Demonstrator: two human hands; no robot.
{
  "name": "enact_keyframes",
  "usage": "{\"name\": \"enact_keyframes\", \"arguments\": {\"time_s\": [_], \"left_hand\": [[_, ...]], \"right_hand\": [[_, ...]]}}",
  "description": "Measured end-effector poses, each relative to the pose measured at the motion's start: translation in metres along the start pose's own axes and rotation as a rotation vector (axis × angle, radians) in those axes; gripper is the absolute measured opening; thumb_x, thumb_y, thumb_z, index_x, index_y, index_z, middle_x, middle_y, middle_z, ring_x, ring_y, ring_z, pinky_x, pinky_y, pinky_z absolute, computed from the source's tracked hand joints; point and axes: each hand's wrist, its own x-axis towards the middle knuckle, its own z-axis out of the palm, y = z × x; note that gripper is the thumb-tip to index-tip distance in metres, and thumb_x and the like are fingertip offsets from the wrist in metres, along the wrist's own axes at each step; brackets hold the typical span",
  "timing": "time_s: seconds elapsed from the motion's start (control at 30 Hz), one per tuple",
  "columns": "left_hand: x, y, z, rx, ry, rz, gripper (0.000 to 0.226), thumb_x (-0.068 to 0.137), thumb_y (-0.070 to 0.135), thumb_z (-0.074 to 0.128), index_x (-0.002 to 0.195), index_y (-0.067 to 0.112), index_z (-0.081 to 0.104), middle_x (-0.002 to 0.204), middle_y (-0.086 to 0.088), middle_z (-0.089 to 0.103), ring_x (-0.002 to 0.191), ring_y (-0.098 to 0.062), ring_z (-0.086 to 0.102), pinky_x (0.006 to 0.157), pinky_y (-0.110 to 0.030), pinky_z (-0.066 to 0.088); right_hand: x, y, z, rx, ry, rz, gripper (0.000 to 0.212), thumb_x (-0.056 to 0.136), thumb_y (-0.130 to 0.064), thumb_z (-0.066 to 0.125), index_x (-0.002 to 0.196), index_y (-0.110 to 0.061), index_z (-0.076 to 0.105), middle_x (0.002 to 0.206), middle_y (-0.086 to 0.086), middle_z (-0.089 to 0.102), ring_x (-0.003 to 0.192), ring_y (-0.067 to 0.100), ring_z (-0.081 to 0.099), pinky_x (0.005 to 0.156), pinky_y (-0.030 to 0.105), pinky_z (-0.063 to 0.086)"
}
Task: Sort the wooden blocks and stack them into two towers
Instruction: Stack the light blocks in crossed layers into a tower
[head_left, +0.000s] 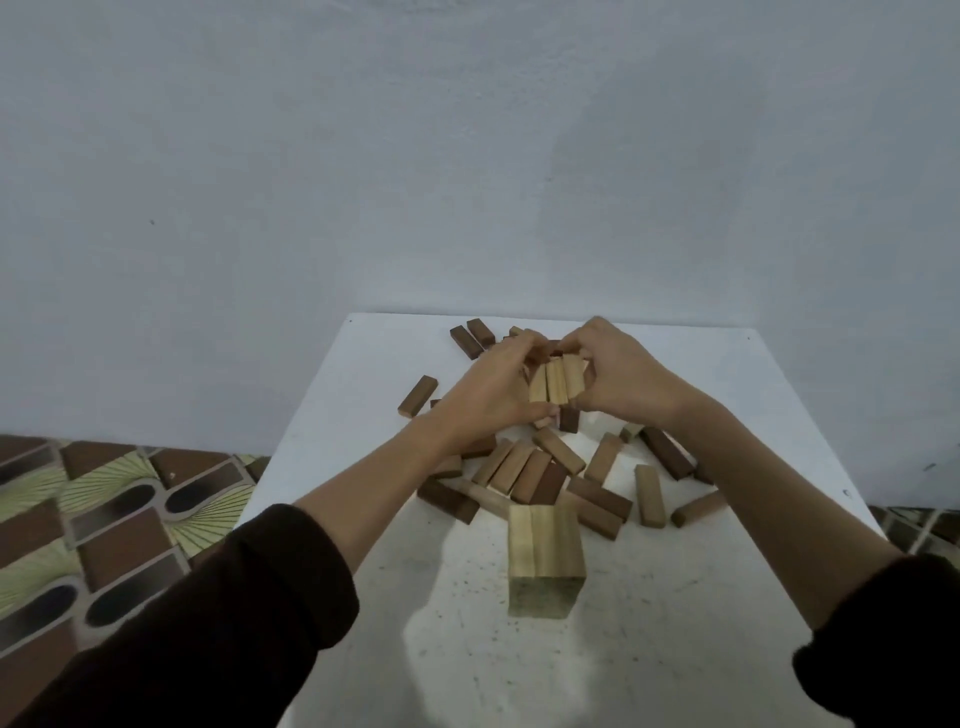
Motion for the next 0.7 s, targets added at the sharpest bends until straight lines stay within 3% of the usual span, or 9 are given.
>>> {"name": "enact_keyframes", "arguments": {"time_s": [0.13, 0.23, 0.37, 0.57, 0.7], "left_hand": [[-0.038, 0.005, -0.029, -0.049, 0.059, -0.017, 0.055, 0.068, 0.014, 0.083, 0.11, 0.018, 0.049, 0.105, 0.009, 0.057, 0.094, -0.005, 0.053, 0.081, -0.012, 0.04], [-0.064, 0.004, -0.047, -0.048, 0.086, -0.043, 0.057, 0.068, 0.014, 0.083, 0.107, 0.026, 0.043, 0.101, 0.016, 0.054, 0.09, 0.003, 0.052, 0.078, -0.006, 0.039], [-0.105, -0.012, -0.06, -0.051, 0.152, -0.086, 0.061, 0.066, 0.018, 0.085, 0.114, 0.017, 0.046, 0.109, 0.001, 0.06, 0.095, -0.007, 0.055, 0.083, -0.015, 0.045], [-0.155, -0.047, -0.047, -0.043, 0.12, -0.156, 0.056, 0.068, 0.011, 0.081, 0.113, 0.008, 0.049, 0.106, -0.005, 0.062, 0.092, -0.012, 0.058, 0.078, -0.009, 0.042], [-0.173, -0.061, -0.037, 0.05, 0.079, -0.167, 0.056, 0.068, 0.013, 0.081, 0.115, 0.009, 0.05, 0.102, 0.004, 0.057, 0.093, -0.012, 0.051, 0.079, -0.007, 0.035]], "right_hand": [[-0.01, -0.041, 0.006, -0.047, -0.043, -0.04, 0.048, 0.073, -0.011, 0.072, 0.117, -0.01, 0.053, 0.104, -0.002, 0.04, 0.09, 0.012, 0.045, 0.06, 0.017, 0.029], [-0.017, -0.072, 0.013, -0.084, -0.077, -0.051, 0.05, 0.075, -0.014, 0.07, 0.121, -0.012, 0.051, 0.107, -0.001, 0.04, 0.097, 0.014, 0.046, 0.074, 0.023, 0.035], [-0.031, -0.116, 0.035, -0.274, -0.059, -0.07, 0.052, 0.08, -0.014, 0.067, 0.127, -0.012, 0.046, 0.128, 0.005, 0.039, 0.122, 0.023, 0.035, 0.098, 0.041, 0.039], [-0.048, -0.149, 0.094, -0.257, -0.141, -0.061, 0.041, 0.084, -0.001, 0.057, 0.123, -0.006, 0.044, 0.128, 0.01, 0.036, 0.113, 0.023, 0.043, 0.073, 0.032, 0.04], [-0.055, -0.138, 0.137, -0.243, -0.105, -0.03, 0.041, 0.085, 0.003, 0.05, 0.124, -0.008, 0.043, 0.125, 0.009, 0.039, 0.113, 0.025, 0.041, 0.081, 0.031, 0.04]]}}
